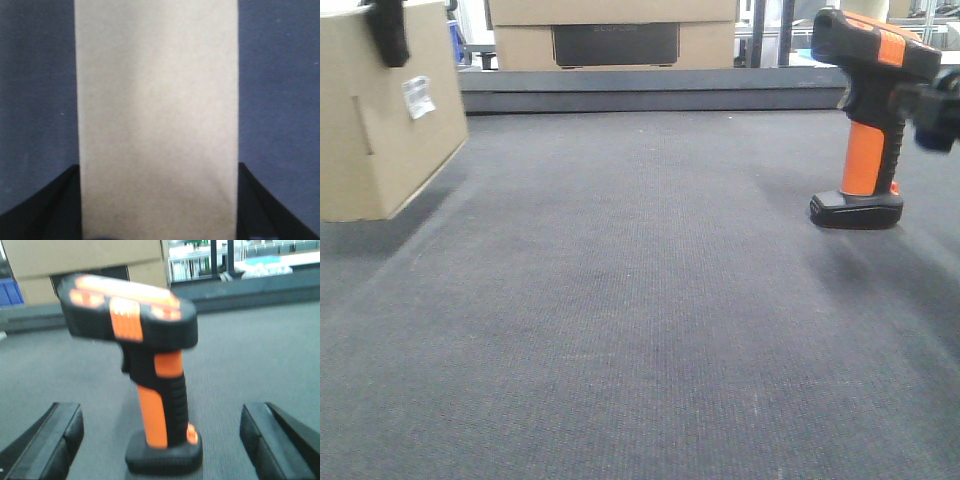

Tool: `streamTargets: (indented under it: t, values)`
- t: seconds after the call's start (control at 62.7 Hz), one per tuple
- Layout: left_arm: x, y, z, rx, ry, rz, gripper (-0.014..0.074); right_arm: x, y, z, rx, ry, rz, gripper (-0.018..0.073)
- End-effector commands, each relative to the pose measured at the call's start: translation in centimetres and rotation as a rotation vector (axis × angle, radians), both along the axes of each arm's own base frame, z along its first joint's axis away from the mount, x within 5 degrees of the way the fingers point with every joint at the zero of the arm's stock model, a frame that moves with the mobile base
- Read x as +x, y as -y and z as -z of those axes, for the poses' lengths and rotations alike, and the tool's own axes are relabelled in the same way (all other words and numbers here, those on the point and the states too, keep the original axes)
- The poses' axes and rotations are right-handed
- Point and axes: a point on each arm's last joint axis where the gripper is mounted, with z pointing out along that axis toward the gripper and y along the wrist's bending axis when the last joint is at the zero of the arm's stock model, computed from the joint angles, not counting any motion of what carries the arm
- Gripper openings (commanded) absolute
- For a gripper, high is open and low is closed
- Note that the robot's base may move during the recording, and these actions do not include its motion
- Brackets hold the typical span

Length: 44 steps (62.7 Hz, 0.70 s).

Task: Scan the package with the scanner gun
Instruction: 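Lower the box back onto the table with the left gripper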

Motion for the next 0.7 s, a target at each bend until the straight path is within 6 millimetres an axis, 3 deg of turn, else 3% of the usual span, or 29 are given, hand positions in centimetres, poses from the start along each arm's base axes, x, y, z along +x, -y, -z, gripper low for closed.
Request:
streamTargets:
  t: [0.0,0.558,0.686]
  values:
    - [-0.2,-0.4,-0.3,0.009,0.008,0.021,-0.0111,-0.4,0.0,-0.5,0.004,0.02,-0.007,0.0538]
    - [-0.7,-0.1,2.8,0.003,-0.078,0.041,-0.0109,-0.4,0.0,-0.6,0.009,0.008,-0.01,0.0538]
    - [-0.7,0.0,2.8,0.001,-0.076,0.043,-0.0033,-0.4,0.0,-0.4,0.01,-0.014,-0.013,0.0538]
